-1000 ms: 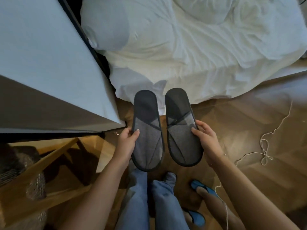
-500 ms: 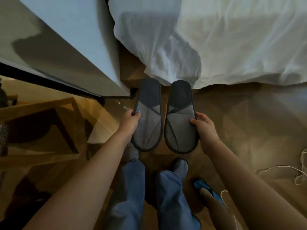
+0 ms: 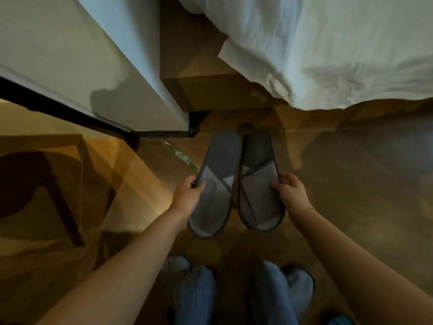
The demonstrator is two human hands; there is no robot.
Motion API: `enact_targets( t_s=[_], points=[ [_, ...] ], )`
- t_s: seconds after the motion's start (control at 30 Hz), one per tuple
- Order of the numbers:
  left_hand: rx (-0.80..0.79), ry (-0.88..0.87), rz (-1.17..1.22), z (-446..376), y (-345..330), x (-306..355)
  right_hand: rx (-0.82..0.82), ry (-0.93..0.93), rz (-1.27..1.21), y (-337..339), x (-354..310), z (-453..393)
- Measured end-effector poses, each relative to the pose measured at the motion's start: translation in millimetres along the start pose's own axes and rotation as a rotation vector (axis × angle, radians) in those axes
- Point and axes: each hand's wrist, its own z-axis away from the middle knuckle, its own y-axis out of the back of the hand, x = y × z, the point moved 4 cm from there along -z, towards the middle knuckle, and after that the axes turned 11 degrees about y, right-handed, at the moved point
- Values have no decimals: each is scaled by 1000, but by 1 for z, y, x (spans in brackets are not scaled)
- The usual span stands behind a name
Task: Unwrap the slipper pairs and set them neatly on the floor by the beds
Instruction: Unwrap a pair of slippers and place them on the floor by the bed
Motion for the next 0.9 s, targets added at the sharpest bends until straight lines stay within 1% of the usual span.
enact_targets(
  t_s=[0.1, 0.2, 0.3, 0.37, 0.4, 0.47, 0.53, 0.57, 0.63, 0.7, 0.73, 0.8, 0.9],
  points=[
    [-8, 2, 30, -45, -9, -16, -13, 42, 48, -21, 27, -39],
    [-71, -1, 135, -85, -21, -22, -14, 97, 55, -27, 39, -76],
    [-104, -85, 192, -118, -32, -15, -30, 165, 51, -32, 44, -109],
    [-78, -151, 212, -133, -38, -13, -53, 258, 126, -38, 49, -127],
    [-61, -190, 212, -142, -42, -11, -36, 306, 145, -39, 52, -137],
    [3, -286, 210, -151, -49, -13, -4, 372, 140, -40, 59, -146],
    [124, -438, 178, -155, -53, -18, 14, 457, 186, -39, 66, -149],
    [185, -516, 157, -155, -55, -21, 10, 503, 222, -38, 67, -149],
    [281, -620, 87, -155, -56, -27, -9, 579, 399, -35, 66, -142],
    [374, -657, -13, -157, -53, -34, 17, 590, 591, -31, 65, -138],
    [430, -657, -62, -158, -50, -39, 40, 572, 640, -27, 65, -135],
    [540, -639, -129, -155, -41, -48, 57, 554, 659, -23, 67, -133],
    [690, -593, -277, -151, -31, -54, 8, 545, 681, -24, 72, -134]
  ],
)
